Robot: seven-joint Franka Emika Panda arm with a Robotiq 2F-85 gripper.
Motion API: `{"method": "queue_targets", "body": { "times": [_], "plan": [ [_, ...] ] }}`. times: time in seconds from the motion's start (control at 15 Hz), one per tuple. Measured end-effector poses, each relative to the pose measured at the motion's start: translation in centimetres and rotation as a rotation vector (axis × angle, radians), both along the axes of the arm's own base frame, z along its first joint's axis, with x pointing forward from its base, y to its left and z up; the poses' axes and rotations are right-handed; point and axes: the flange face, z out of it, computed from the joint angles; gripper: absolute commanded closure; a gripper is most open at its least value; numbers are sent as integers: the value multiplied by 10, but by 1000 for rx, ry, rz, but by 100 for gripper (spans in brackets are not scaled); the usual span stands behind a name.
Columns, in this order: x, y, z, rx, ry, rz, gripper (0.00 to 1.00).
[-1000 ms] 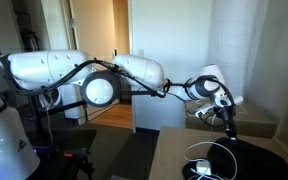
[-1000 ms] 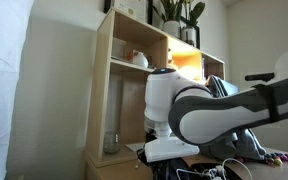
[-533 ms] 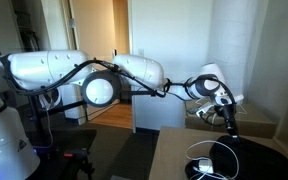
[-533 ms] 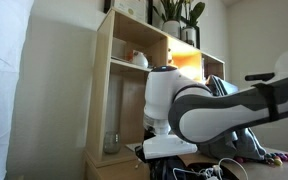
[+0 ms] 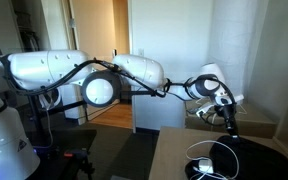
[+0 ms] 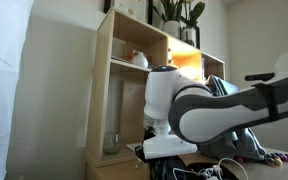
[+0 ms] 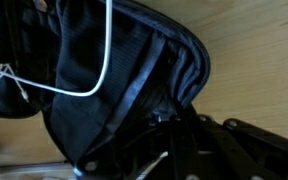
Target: Move the portable bag slightly to the left and close it
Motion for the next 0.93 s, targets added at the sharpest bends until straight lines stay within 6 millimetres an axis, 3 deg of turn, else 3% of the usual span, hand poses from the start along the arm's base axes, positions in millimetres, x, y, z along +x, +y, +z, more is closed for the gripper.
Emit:
{"method": "queue_targets", "body": {
  "times": [0.93],
  "plan": [
    [-12,27,-28,-46,61,73,99]
  ]
}}
